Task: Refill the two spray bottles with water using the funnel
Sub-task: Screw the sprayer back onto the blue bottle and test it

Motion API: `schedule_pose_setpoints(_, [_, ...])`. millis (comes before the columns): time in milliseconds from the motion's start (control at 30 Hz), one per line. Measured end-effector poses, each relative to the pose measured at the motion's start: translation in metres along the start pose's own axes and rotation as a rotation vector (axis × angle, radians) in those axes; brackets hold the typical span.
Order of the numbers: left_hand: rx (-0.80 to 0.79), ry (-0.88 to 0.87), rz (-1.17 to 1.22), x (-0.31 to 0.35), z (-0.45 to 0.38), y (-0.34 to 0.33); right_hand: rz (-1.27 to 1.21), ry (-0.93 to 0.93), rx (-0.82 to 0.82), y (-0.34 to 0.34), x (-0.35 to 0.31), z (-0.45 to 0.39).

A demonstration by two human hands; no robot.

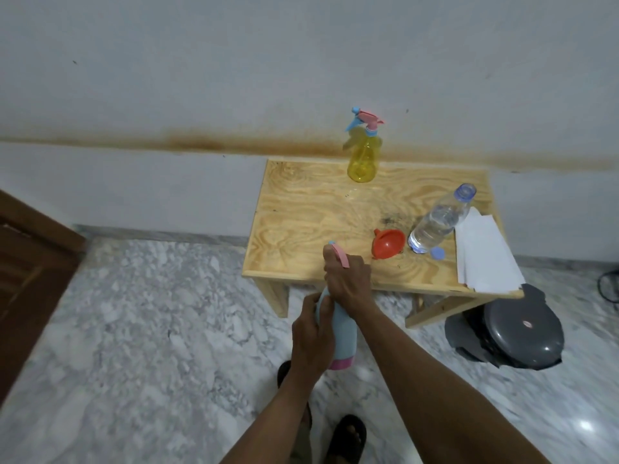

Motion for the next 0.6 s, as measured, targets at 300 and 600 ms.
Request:
schedule_pose_setpoints(300, [0.003, 0.017, -0.035, 0.000, 0.013, -0.005, -0.030, 0.009, -0.035, 0.011, -0.004, 0.013])
schedule_pose_setpoints(600, [-0.033, 0.001, -0.043, 0.003, 0.027, -0.024, -0.042, -0.044, -0.014, 0.030, 0.010, 0.021])
Point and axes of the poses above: each hand's wrist, its own z-axis away from the middle knuckle, its own y-axis out of the back of the hand, x = y × z, the point moved 7 cm from there along -z, towards the middle knuckle, and after that the axes turned 7 degrees about -z, right-handed, at the moved point
